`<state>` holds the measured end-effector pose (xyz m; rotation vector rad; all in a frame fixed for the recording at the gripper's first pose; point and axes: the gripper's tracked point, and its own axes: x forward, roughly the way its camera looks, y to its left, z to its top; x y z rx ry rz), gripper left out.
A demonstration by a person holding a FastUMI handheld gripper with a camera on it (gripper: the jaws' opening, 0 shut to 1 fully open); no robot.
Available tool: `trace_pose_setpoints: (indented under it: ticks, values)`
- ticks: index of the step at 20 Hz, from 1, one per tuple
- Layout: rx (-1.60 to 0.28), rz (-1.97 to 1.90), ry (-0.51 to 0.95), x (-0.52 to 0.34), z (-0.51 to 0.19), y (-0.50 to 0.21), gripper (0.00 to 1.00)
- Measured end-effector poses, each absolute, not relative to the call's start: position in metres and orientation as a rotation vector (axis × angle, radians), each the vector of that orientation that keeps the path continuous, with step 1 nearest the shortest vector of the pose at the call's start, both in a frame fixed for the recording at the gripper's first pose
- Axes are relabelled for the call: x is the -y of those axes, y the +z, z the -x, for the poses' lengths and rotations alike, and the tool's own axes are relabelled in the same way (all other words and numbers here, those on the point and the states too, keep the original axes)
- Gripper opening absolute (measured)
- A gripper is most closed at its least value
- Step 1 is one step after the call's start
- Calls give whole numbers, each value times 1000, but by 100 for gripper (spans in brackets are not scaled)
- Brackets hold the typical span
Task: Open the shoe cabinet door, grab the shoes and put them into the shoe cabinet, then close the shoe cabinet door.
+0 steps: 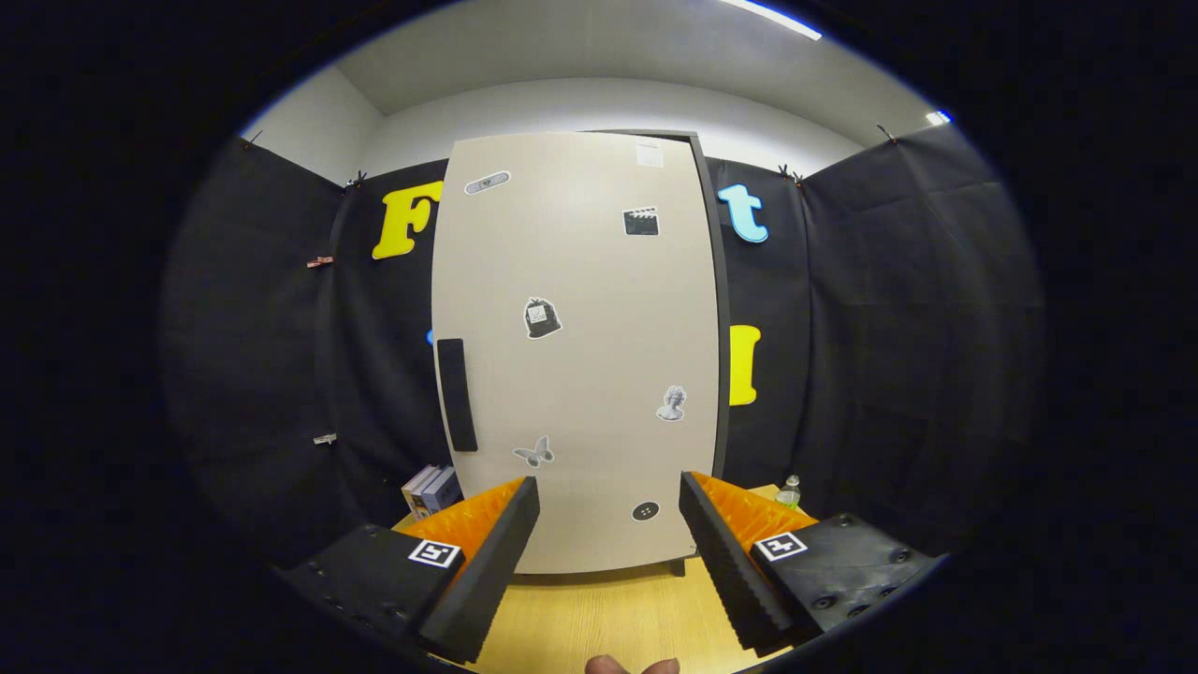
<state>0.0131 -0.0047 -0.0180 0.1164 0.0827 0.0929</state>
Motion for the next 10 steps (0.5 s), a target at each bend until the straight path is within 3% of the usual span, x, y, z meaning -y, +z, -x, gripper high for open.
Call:
trace_pose_setpoints:
  ticks: [10]
  values:
    - [-65,-116,93,8,-15,-14,98]
